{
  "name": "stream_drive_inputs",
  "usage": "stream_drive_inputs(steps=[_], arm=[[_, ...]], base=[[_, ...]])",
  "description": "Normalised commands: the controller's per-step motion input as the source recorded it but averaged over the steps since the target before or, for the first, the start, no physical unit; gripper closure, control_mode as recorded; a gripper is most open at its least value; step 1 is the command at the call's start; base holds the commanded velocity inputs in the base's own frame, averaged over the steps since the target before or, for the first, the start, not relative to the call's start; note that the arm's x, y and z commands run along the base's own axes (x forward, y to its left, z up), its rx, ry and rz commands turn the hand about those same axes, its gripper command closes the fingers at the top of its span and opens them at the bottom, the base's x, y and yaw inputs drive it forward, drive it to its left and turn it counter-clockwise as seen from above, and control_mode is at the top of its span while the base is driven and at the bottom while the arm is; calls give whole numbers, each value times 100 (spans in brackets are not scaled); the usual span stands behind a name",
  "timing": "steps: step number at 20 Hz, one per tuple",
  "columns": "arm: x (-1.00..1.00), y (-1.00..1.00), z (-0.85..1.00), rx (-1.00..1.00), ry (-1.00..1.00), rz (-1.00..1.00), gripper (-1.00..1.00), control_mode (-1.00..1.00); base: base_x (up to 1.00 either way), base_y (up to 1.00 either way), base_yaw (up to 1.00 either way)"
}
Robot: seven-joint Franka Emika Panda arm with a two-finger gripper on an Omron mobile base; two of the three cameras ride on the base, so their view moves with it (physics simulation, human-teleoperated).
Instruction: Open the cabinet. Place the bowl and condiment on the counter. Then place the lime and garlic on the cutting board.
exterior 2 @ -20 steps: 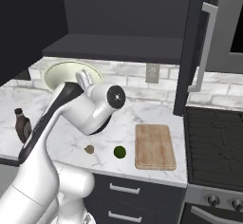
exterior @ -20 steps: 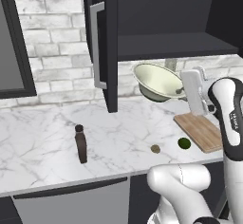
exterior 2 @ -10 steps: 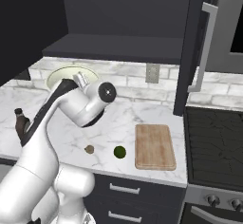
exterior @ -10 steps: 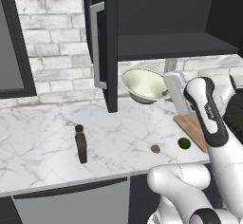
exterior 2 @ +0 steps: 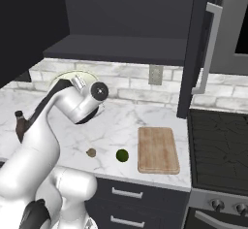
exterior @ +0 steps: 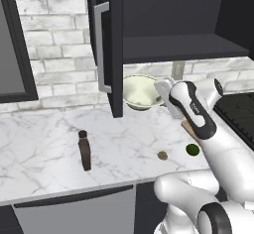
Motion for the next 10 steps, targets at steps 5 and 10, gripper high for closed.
stream_drive_inputs(steps=[5,10], arm=[[40,23,-29,-7,-1,0,100,-100],[19,19,-26,-6,0,0,100,-100]], base=[[0,0,0],[0,0,0]])
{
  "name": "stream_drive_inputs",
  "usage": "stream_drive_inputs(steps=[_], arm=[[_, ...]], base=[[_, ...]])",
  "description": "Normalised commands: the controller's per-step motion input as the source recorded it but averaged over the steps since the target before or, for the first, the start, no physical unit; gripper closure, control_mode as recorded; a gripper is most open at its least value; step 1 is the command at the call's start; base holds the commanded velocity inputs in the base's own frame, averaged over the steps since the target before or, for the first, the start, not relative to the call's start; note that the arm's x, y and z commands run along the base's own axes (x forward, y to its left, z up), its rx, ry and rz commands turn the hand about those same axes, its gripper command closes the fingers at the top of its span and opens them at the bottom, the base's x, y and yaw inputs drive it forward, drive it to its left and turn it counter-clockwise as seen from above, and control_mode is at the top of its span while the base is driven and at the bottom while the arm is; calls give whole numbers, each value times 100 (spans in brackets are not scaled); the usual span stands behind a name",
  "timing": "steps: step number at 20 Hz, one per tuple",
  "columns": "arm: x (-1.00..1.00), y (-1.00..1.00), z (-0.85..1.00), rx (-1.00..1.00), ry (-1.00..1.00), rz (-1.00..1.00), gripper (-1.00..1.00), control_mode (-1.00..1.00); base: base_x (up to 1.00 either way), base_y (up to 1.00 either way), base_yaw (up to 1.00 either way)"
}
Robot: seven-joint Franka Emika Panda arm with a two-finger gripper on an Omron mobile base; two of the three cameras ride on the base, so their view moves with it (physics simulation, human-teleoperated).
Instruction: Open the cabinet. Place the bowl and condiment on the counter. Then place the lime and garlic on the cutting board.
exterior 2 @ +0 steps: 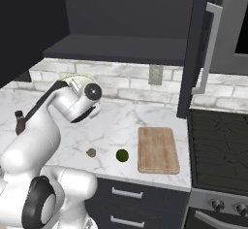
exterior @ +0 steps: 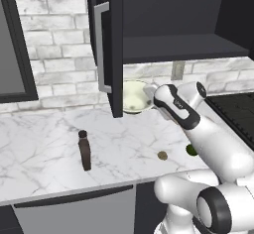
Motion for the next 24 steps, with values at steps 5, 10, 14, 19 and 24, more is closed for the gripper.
stream_drive_inputs(steps=[5,10,14,19,24], arm=[[0,8,-21,-3,0,0,100,-100],[0,7,-28,-2,0,0,100,-100],[8,16,-29,-2,0,1,100,-100],[11,12,-20,-1,0,1,100,-100],[16,9,-18,0,0,0,100,-100]], base=[[0,0,0],[0,0,0],[0,0,0],[0,0,0],[0,0,0]])
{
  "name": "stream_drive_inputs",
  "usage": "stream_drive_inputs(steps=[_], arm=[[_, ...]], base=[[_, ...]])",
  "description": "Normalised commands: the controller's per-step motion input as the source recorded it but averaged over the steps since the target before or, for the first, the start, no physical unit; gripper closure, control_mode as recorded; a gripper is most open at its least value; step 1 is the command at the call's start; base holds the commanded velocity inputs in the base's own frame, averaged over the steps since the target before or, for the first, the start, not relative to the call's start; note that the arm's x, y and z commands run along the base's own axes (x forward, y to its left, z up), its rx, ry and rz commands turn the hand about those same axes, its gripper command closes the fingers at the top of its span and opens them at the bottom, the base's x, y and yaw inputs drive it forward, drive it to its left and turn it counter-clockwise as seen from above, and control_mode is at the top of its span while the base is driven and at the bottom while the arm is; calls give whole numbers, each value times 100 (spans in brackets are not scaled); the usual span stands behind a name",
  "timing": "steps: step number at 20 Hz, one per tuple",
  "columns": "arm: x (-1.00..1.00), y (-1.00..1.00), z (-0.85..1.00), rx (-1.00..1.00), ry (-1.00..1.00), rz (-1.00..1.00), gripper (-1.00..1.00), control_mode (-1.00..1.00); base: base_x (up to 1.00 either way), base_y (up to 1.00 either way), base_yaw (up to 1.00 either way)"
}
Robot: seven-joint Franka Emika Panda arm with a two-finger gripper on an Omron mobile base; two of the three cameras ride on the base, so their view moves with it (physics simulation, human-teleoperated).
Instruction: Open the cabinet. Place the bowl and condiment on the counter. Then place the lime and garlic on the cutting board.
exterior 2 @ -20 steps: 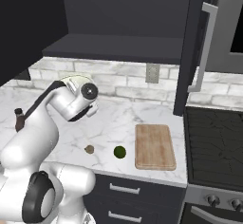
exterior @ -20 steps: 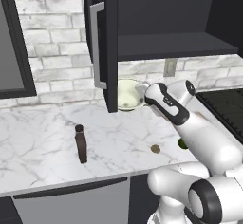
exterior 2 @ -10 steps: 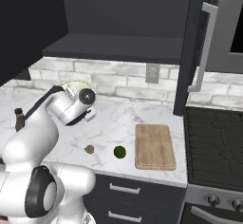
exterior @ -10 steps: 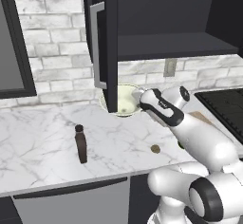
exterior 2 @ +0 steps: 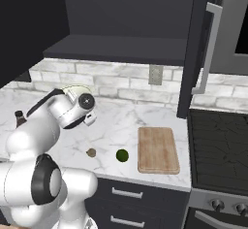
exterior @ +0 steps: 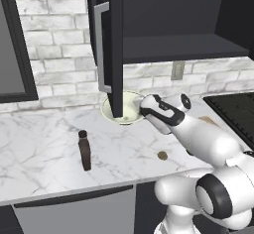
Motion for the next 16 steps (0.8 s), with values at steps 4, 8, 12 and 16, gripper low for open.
stream_drive_inputs(steps=[4,8,12,16], arm=[[8,1,-23,0,0,0,100,-100],[6,0,-27,0,0,0,100,-100],[6,0,-21,0,0,0,100,-100],[8,0,-20,-1,0,0,100,-100]], base=[[0,0,0],[0,0,0],[0,0,0],[0,0,0]])
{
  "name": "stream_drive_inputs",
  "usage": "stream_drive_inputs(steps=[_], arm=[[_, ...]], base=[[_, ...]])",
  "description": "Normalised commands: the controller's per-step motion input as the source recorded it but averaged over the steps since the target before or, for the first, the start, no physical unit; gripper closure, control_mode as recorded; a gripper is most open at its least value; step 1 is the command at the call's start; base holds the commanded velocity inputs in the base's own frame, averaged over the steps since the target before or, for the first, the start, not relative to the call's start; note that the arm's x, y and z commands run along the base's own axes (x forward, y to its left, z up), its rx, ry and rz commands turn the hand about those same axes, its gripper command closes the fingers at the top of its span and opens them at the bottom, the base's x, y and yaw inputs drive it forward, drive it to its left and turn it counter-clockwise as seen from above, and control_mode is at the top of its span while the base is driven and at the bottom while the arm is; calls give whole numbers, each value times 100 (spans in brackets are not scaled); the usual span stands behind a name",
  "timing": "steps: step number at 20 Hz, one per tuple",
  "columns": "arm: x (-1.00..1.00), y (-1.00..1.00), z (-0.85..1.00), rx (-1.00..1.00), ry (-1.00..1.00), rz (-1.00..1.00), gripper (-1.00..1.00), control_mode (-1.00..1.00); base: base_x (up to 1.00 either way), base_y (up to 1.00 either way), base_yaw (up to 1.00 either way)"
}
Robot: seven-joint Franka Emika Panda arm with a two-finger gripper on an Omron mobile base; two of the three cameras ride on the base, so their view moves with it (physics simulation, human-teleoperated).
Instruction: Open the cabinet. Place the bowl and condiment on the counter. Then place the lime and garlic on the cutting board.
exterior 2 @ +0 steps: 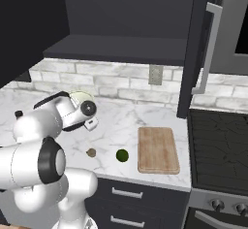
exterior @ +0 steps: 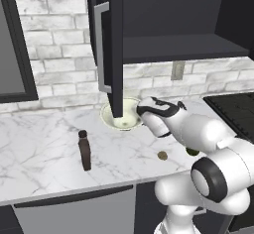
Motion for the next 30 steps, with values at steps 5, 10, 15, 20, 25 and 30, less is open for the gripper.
stream_drive_inputs(steps=[5,10,15,20,25,30], arm=[[11,0,-23,-2,0,0,100,-100],[12,0,-24,-2,0,0,100,-100],[12,1,-24,-3,0,0,100,-100],[10,1,-24,-3,0,0,100,-100],[6,2,-22,-4,0,0,100,-100],[7,1,-26,-4,0,0,100,-100]], base=[[0,0,0],[0,0,0],[0,0,0],[0,0,0],[0,0,0],[0,0,0]])
